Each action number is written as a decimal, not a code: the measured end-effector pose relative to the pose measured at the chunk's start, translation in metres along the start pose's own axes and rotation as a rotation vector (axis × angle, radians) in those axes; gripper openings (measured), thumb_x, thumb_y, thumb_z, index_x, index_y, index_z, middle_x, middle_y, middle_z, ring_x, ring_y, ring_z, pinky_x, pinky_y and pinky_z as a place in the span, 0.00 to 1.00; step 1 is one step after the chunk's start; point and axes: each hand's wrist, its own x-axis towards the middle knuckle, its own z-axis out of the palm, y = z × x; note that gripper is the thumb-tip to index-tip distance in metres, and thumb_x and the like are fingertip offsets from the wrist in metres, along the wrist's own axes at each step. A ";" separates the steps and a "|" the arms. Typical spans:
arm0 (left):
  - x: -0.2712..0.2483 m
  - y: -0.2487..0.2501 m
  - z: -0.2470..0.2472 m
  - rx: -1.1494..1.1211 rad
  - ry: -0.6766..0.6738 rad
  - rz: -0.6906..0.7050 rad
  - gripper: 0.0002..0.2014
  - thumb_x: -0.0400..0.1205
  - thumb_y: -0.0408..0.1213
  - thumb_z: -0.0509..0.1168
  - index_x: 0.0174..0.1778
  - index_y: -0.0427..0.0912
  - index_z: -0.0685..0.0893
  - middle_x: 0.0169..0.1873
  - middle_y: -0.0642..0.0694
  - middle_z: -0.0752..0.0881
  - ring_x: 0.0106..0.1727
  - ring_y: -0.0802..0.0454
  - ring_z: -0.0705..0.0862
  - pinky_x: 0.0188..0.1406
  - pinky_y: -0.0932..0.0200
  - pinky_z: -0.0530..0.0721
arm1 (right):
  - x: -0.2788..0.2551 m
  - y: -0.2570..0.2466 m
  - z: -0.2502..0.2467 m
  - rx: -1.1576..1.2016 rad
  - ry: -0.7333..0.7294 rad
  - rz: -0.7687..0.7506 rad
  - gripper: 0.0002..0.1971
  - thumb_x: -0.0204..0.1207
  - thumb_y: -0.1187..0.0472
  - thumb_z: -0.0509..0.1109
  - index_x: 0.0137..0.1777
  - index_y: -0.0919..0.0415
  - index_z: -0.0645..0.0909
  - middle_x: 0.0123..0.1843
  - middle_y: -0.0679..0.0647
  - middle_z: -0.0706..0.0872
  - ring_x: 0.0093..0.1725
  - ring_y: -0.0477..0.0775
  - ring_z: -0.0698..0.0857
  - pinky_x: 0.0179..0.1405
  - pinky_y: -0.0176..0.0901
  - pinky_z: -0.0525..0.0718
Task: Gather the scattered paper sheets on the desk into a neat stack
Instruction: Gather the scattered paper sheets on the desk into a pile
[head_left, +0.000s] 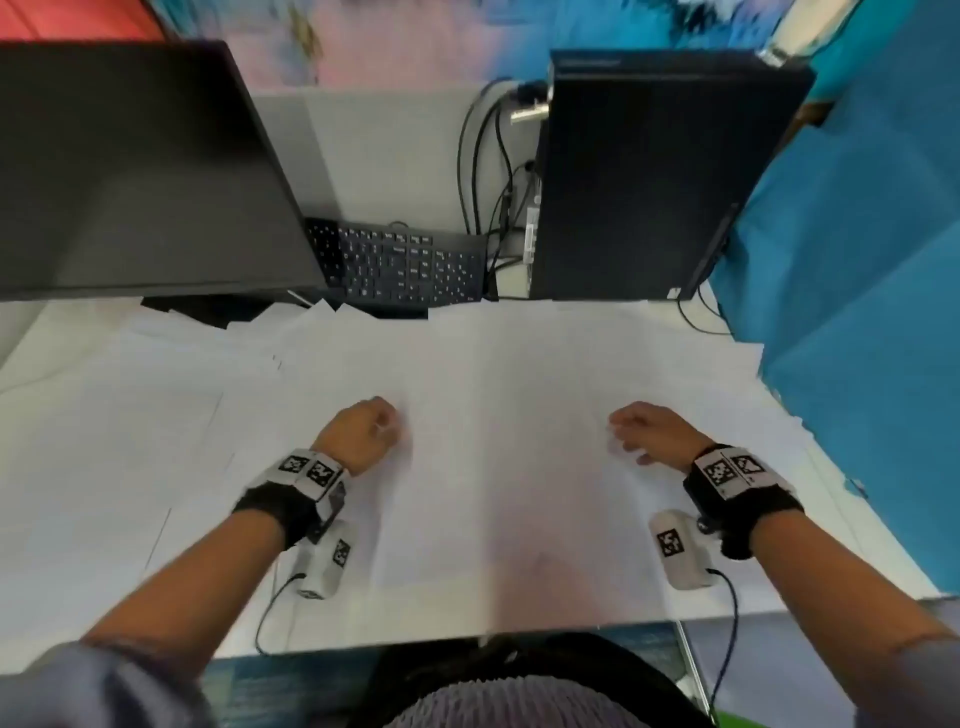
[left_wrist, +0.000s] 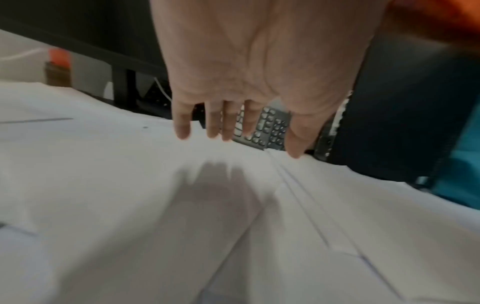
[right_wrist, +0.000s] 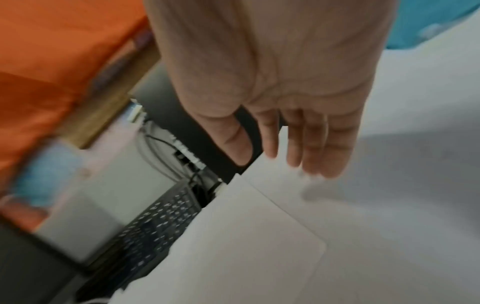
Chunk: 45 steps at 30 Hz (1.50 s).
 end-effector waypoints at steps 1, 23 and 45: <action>0.008 -0.003 0.003 0.038 0.078 -0.064 0.24 0.81 0.43 0.64 0.73 0.43 0.72 0.72 0.39 0.75 0.69 0.42 0.76 0.67 0.51 0.75 | 0.014 0.001 0.000 0.087 0.091 0.021 0.14 0.80 0.64 0.65 0.65 0.63 0.76 0.57 0.60 0.79 0.52 0.56 0.78 0.45 0.44 0.79; 0.022 0.037 0.067 0.043 -0.218 -0.236 0.55 0.75 0.67 0.58 0.83 0.39 0.34 0.83 0.41 0.33 0.83 0.35 0.34 0.78 0.30 0.46 | 0.093 -0.060 0.066 0.258 0.147 0.104 0.09 0.70 0.72 0.73 0.50 0.68 0.83 0.48 0.62 0.86 0.48 0.61 0.85 0.43 0.41 0.80; 0.051 0.007 0.034 -0.227 0.111 -0.555 0.34 0.74 0.52 0.70 0.70 0.34 0.73 0.67 0.34 0.76 0.69 0.35 0.75 0.66 0.48 0.74 | 0.084 -0.023 0.061 -0.072 0.165 0.156 0.18 0.69 0.74 0.69 0.60 0.70 0.81 0.58 0.68 0.85 0.59 0.66 0.84 0.54 0.47 0.81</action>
